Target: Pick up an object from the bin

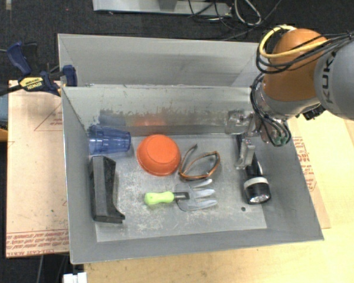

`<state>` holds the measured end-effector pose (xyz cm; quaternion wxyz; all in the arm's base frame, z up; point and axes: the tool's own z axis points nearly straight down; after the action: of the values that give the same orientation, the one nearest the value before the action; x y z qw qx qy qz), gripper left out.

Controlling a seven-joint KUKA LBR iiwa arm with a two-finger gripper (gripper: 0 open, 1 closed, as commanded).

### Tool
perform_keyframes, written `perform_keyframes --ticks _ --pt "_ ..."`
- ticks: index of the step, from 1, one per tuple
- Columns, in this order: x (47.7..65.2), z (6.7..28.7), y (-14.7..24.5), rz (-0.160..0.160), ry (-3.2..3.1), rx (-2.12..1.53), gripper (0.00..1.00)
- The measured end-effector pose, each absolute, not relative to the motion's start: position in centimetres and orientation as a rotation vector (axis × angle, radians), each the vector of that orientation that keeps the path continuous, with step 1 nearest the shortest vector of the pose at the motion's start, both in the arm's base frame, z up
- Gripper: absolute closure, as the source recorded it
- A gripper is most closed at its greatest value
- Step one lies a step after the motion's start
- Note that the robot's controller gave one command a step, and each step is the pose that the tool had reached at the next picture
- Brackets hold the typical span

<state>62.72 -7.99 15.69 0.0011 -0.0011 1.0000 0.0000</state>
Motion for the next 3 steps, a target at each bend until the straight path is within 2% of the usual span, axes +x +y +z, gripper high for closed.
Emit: perform_keyframes --ticks 1,2,3 --pt "62.7 15.7 -8.0 0.0 3.139 -0.004 0.0" --pt "62.3 9.4 -4.9 0.003 3.142 -0.066 0.0" --pt "61.6 7.2 -4.7 -0.006 3.123 -0.158 0.0"
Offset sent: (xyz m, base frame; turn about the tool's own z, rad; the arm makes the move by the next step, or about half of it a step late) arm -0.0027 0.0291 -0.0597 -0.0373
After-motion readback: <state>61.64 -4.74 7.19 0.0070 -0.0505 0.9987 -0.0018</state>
